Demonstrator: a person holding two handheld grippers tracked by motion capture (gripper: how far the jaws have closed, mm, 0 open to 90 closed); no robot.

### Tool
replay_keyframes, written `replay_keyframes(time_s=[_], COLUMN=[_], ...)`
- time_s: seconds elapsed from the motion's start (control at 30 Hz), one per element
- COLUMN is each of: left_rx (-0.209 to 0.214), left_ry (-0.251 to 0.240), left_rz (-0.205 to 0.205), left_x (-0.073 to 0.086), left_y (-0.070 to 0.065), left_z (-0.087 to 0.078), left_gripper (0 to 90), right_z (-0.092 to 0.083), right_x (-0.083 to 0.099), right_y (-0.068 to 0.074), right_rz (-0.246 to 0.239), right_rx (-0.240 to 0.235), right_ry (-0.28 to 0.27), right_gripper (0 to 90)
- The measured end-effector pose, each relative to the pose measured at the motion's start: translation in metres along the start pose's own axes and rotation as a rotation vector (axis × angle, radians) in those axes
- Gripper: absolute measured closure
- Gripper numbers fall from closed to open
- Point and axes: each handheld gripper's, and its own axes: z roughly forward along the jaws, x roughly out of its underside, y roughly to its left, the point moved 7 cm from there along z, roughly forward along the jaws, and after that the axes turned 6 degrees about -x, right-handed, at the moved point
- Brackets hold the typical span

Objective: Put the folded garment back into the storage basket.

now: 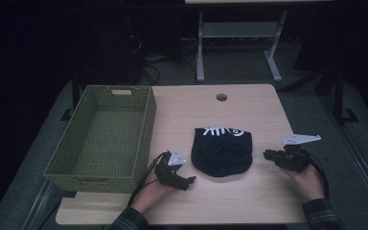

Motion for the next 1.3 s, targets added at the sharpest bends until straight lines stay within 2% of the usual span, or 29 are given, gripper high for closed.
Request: replay_keyframes(time_s=[0.07, 0.33, 0.4, 0.47, 0.63, 0.83, 0.97, 1.0, 1.03, 1.1, 1.17, 1.3], left_rx=[-0.001, -0.007, -0.009, -0.009, -0.009, -0.01, -0.01, -0.011, -0.011, -0.011, -0.01, -0.01], left_ry=[0.0, 0.003, 0.003, 0.003, 0.003, -0.003, -0.003, -0.001, -0.001, -0.001, 0.004, 0.003], left_rz=[-0.001, -0.011, -0.011, -0.011, -0.011, -0.012, -0.012, -0.013, -0.013, -0.013, -0.012, -0.012], left_x=[0.0, 0.0, 0.0, 0.0, 0.0, 0.0, 0.0, 0.0, 0.0, 0.0, 0.0, 0.0], left_y=[0.0, 0.001, 0.001, 0.001, 0.001, 0.001, 0.001, 0.001, 0.001, 0.001, 0.001, 0.001], left_z=[0.0, 0.0, 0.0, 0.0, 0.0, 0.0, 0.0, 0.0, 0.0, 0.0, 0.0, 0.0], left_gripper=[11.5, 11.4, 11.4, 11.4, 11.4, 11.4, 11.4, 11.4, 11.4, 11.4, 11.4, 11.4], right_z=[0.0, 0.005, 0.007, 0.01, 0.016, 0.022, 0.025, 0.029, 0.03, 0.031, 0.035, 0.042], right_x=[-0.004, -0.02, -0.029, -0.033, -0.044, -0.057, -0.064, -0.067, -0.069, -0.074, -0.078, -0.085], right_y=[0.0, 0.003, 0.004, 0.004, 0.001, -0.009, -0.015, -0.019, -0.021, -0.023, -0.026, -0.029], right_rz=[0.005, -0.012, -0.021, -0.011, -0.006, 0.01, 0.0, 0.0, -0.002, 0.006, 0.003, 0.005], right_rx=[-0.007, -0.019, -0.021, -0.034, -0.042, -0.042, -0.035, -0.031, -0.031, -0.034, -0.037, -0.04], right_ry=[0.008, 0.009, -0.01, 0.004, -0.01, -0.007, -0.021, 0.002, 0.001, -0.019, -0.001, -0.001], right_gripper=[89.7, 89.9, 90.0, 90.0, 90.0, 90.0, 90.0, 90.0, 90.0, 90.0, 90.0, 90.0])
